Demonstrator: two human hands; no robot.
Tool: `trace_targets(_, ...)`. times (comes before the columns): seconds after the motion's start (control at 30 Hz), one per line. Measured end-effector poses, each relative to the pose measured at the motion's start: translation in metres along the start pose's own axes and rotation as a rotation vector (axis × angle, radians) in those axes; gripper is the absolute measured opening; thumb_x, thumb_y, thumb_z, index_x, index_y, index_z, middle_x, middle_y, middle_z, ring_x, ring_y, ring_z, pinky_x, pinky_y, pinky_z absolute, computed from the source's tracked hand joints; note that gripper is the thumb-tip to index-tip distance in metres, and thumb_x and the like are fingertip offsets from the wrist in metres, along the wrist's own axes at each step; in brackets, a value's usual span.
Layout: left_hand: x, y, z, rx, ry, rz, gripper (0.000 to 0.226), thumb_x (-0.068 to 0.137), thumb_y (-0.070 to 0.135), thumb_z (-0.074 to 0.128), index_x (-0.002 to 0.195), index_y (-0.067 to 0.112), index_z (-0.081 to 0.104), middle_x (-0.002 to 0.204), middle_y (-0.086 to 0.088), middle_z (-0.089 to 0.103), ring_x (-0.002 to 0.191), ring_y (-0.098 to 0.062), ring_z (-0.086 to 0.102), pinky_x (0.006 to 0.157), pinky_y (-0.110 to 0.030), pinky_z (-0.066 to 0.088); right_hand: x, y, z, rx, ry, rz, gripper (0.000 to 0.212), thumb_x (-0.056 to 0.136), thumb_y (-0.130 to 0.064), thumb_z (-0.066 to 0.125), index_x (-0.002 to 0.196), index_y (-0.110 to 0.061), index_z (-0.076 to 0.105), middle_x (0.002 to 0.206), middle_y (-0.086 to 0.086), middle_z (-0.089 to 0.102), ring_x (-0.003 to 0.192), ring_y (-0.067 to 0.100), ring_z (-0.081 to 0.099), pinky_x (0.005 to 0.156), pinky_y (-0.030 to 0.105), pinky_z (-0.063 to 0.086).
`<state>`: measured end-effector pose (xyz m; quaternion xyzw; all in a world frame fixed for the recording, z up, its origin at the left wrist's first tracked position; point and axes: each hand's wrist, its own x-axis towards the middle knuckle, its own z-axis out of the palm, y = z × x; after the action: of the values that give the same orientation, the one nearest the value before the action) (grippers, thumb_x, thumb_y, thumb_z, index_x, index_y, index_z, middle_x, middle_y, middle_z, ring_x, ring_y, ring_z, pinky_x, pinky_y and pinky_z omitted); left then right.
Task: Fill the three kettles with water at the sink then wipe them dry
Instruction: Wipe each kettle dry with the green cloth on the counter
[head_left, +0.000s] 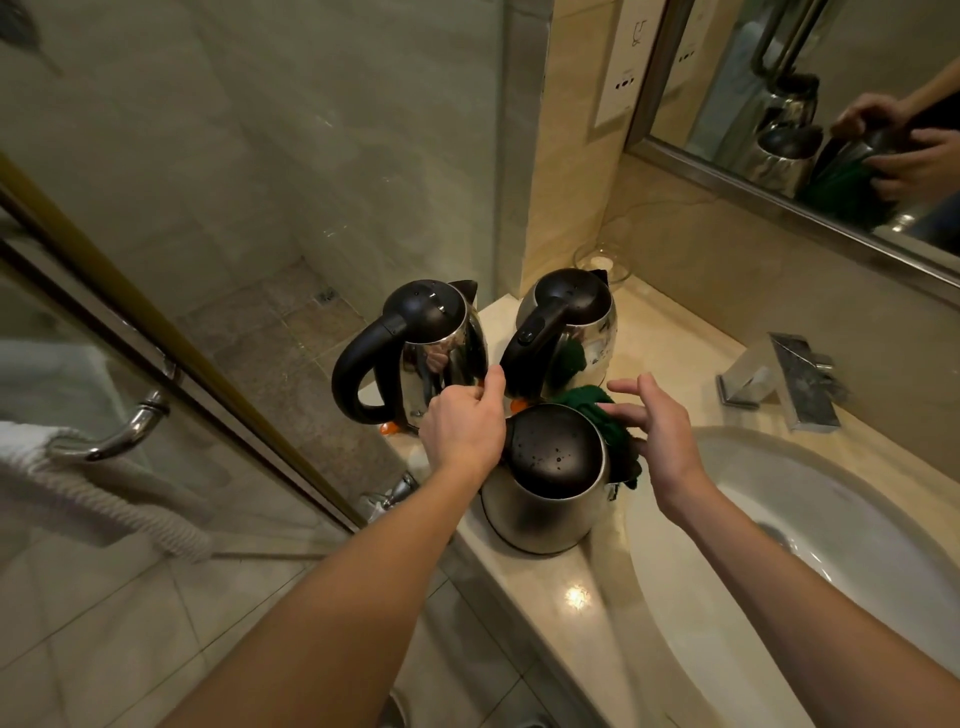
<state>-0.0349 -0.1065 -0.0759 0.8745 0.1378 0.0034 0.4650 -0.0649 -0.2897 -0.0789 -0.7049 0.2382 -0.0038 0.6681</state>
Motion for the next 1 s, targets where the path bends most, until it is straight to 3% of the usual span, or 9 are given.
trace_targets(0.13,0.001,-0.002,0.001,0.009,-0.009,0.02,0.059,0.1,0.05,0.045,0.053,0.016,0.056,0.05,0.005,0.05,0.05,-0.011,0.048,0.062,-0.031,0.041,0.009,0.007,0.003,-0.052,-0.041,0.055,0.046,0.104,-0.049,0.028,0.111,-0.019,0.063,0.096,0.002,0.072,0.096,0.014,0.059,0.084,0.035,0.04)
trace_targets(0.2,0.002,-0.002,0.001,0.01,-0.022,0.034,0.058,0.1,0.05,0.045,0.053,0.017,0.056,0.049,0.005,0.05,0.049,-0.011,0.048,0.061,-0.031,0.041,0.012,0.013,0.005,-0.101,-0.071,0.096,0.044,0.104,-0.05,0.027,0.104,-0.024,0.063,0.095,-0.005,0.069,0.097,0.011,0.055,0.095,0.038,0.036)
trace_targets(0.27,0.002,-0.002,0.001,0.026,-0.025,0.052,0.058,0.1,0.05,0.045,0.052,0.018,0.055,0.049,0.005,0.049,0.048,-0.01,0.047,0.06,-0.031,0.041,0.015,0.015,0.005,-0.125,-0.098,0.153,0.044,0.103,-0.053,0.026,0.1,-0.028,0.062,0.095,-0.007,0.066,0.108,0.016,0.053,0.108,0.045,0.032)
trace_targets(0.37,0.002,-0.002,0.002,0.055,-0.017,0.071,0.058,0.101,0.049,0.043,0.053,0.018,0.053,0.049,0.005,0.049,0.048,-0.01,0.046,0.057,-0.029,0.038,0.019,0.012,0.001,-0.098,-0.136,0.245,0.047,0.101,-0.057,0.024,0.102,-0.028,0.061,0.105,-0.001,0.068,0.123,0.027,0.047,0.115,0.055,0.025)
trace_targets(0.5,0.002,-0.002,0.002,0.076,-0.017,0.089,0.058,0.102,0.046,0.041,0.054,0.017,0.053,0.051,0.003,0.049,0.049,-0.01,0.046,0.057,-0.029,0.036,0.019,0.011,-0.006,-0.073,-0.16,0.213,0.051,0.1,-0.058,0.024,0.107,-0.024,0.062,0.108,0.005,0.071,0.121,0.026,0.05,0.111,0.052,0.027)
trace_targets(0.7,0.006,-0.002,0.002,0.102,-0.04,0.129,0.059,0.103,0.045,0.038,0.056,0.015,0.056,0.054,0.001,0.053,0.053,-0.012,0.049,0.058,-0.03,0.033,0.019,0.008,-0.01,0.079,-0.164,0.145,0.061,0.1,-0.058,0.025,0.107,-0.014,0.067,0.09,0.009,0.075,0.114,0.027,0.058,0.105,0.048,0.031)
trace_targets(0.8,0.008,-0.003,0.002,0.127,-0.035,0.157,0.059,0.103,0.043,0.037,0.057,0.012,0.059,0.058,-0.002,0.057,0.056,-0.012,0.052,0.059,-0.031,0.032,0.017,0.007,-0.007,0.13,-0.175,0.138,0.061,0.101,-0.056,0.026,0.109,-0.011,0.066,0.078,0.005,0.072,0.108,0.026,0.061,0.097,0.04,0.036)
trace_targets(0.9,0.009,-0.004,0.002,0.112,-0.04,0.169,0.058,0.104,0.04,0.038,0.059,0.01,0.06,0.058,-0.003,0.056,0.054,-0.012,0.05,0.057,-0.03,0.03,0.019,0.012,-0.004,0.135,-0.204,0.183,0.062,0.101,-0.055,0.024,0.114,-0.01,0.065,0.084,0.003,0.073,0.106,0.022,0.061,0.087,0.034,0.037)
trace_targets(1.0,0.007,-0.001,0.002,0.123,-0.046,0.167,0.057,0.105,0.039,0.037,0.06,0.01,0.058,0.057,-0.002,0.053,0.053,-0.012,0.048,0.055,-0.028,0.028,0.023,0.016,0.0,0.059,-0.217,0.222,0.062,0.099,-0.061,0.023,0.113,-0.019,0.067,0.099,-0.002,0.075,0.114,0.019,0.055,0.104,0.04,0.029)
